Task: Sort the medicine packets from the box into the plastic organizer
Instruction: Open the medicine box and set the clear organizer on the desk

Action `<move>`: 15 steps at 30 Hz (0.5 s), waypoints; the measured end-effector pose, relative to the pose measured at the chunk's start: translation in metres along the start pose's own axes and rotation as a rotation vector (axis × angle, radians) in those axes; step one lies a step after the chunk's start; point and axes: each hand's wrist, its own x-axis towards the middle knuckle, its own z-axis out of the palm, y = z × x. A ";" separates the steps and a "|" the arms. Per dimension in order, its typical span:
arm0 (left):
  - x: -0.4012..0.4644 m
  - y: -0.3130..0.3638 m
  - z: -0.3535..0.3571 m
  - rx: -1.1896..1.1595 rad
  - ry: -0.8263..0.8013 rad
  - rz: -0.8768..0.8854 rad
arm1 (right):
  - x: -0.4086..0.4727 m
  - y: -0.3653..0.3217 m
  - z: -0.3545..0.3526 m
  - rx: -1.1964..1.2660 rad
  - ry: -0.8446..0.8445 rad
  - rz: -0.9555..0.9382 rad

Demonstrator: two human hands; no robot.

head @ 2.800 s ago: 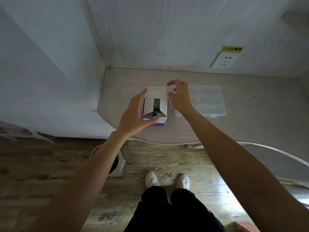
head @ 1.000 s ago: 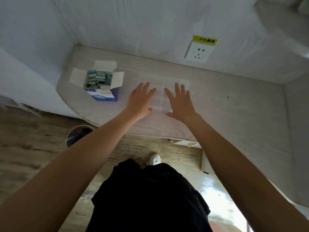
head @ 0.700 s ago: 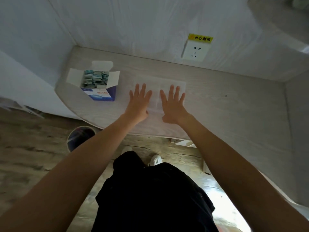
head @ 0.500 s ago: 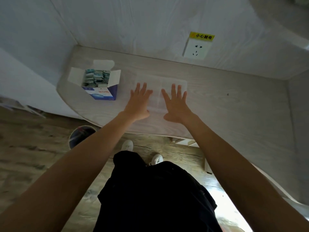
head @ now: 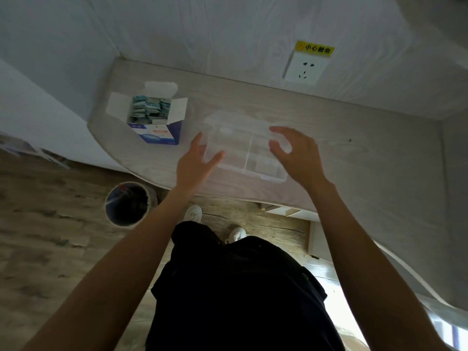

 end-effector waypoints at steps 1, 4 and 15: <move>0.001 0.000 0.000 0.064 0.033 0.020 | 0.006 -0.001 -0.006 0.038 0.065 0.024; 0.001 -0.001 -0.002 0.115 0.048 0.046 | 0.033 0.000 -0.017 0.167 0.251 0.141; -0.002 0.002 -0.015 0.065 -0.020 -0.034 | 0.102 0.039 0.002 0.319 0.096 0.454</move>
